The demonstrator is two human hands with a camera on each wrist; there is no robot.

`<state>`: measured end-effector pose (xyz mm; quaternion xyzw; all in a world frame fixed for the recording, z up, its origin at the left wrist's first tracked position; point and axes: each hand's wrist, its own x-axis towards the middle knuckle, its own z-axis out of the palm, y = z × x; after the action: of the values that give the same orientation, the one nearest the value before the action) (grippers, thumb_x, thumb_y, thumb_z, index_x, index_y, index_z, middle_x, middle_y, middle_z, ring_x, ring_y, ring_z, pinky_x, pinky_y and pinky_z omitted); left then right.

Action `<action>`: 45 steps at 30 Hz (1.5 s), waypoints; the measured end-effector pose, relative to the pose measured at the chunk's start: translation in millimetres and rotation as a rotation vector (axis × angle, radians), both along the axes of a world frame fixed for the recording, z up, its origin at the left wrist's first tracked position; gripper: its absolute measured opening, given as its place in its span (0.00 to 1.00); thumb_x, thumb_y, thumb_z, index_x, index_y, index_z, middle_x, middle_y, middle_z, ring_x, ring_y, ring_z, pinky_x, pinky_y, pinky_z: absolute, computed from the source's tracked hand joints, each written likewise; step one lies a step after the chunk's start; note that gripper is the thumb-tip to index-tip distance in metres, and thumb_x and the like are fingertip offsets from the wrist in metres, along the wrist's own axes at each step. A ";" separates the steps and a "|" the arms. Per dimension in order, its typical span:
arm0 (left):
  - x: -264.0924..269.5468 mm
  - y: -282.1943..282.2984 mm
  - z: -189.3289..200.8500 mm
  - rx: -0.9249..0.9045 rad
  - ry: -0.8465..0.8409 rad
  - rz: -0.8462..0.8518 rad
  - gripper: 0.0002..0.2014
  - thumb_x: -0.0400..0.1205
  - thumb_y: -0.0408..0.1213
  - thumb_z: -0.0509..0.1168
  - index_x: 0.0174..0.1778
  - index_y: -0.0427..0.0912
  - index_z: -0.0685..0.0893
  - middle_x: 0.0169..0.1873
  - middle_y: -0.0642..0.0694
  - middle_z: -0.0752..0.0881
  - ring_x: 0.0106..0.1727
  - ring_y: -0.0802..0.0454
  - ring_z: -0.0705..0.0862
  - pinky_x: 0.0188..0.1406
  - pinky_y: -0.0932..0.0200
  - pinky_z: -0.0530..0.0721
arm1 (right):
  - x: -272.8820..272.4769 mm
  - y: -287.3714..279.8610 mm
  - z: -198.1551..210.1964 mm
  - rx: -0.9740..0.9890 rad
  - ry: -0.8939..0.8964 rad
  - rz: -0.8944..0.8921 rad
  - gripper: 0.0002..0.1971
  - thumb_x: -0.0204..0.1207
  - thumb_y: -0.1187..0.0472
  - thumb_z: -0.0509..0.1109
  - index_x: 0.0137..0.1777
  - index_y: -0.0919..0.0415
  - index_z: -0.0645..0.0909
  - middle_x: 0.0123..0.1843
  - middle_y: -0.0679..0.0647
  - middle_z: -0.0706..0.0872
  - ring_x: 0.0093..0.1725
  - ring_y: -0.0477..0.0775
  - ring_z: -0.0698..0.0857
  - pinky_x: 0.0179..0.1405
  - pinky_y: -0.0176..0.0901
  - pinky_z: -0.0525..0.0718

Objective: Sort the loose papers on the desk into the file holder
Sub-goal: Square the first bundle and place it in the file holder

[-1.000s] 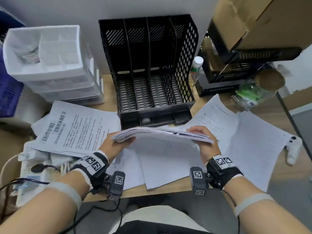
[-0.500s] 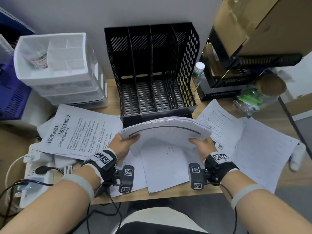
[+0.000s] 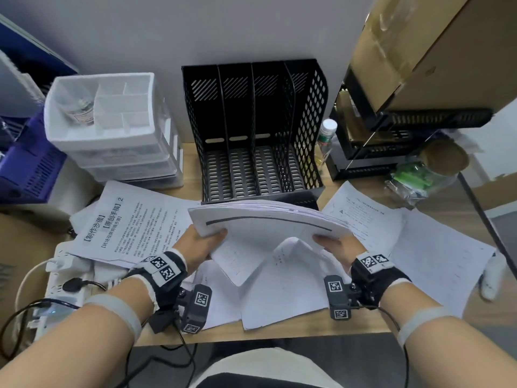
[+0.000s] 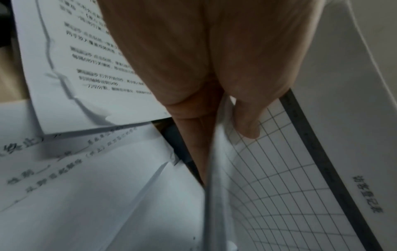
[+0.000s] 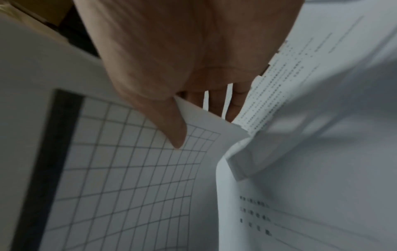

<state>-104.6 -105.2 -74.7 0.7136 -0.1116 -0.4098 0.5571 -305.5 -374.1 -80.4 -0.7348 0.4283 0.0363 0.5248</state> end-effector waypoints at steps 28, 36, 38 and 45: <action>3.7 0.1 149.6 0.151 -0.412 -0.123 0.13 0.87 0.32 0.64 0.34 0.42 0.80 0.35 0.43 0.75 0.24 0.54 0.85 0.23 0.55 0.88 | 106.1 -12.4 138.6 -0.586 -0.582 0.294 0.46 0.77 0.61 0.72 0.86 0.49 0.45 0.83 0.50 0.64 0.83 0.52 0.62 0.81 0.58 0.64; -14.4 3.9 134.8 0.050 -0.267 -0.033 0.06 0.86 0.35 0.67 0.45 0.37 0.83 0.36 0.42 0.76 0.35 0.57 0.81 0.29 0.50 0.91 | 77.1 12.8 105.2 -0.668 -0.559 0.243 0.52 0.76 0.64 0.72 0.86 0.57 0.34 0.88 0.54 0.42 0.87 0.54 0.44 0.85 0.62 0.55; -17.8 4.7 131.4 0.034 -0.244 -0.027 0.06 0.86 0.35 0.67 0.45 0.36 0.84 0.37 0.42 0.77 0.38 0.54 0.80 0.29 0.50 0.91 | 74.0 12.1 100.9 -0.627 -0.552 0.221 0.54 0.74 0.68 0.73 0.86 0.55 0.34 0.88 0.52 0.43 0.87 0.54 0.45 0.84 0.60 0.56; -13.6 11.3 123.8 0.009 -0.148 -0.018 0.03 0.85 0.34 0.67 0.49 0.38 0.83 0.40 0.41 0.75 0.40 0.53 0.79 0.29 0.52 0.91 | 75.2 15.8 99.6 -0.647 -0.544 0.303 0.40 0.75 0.74 0.69 0.85 0.65 0.55 0.87 0.56 0.54 0.87 0.53 0.51 0.86 0.55 0.53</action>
<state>-118.3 -93.9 49.1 0.7434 -0.1571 -0.3611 0.5406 -230.3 -358.3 19.2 -0.8983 0.1515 -0.2176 0.3503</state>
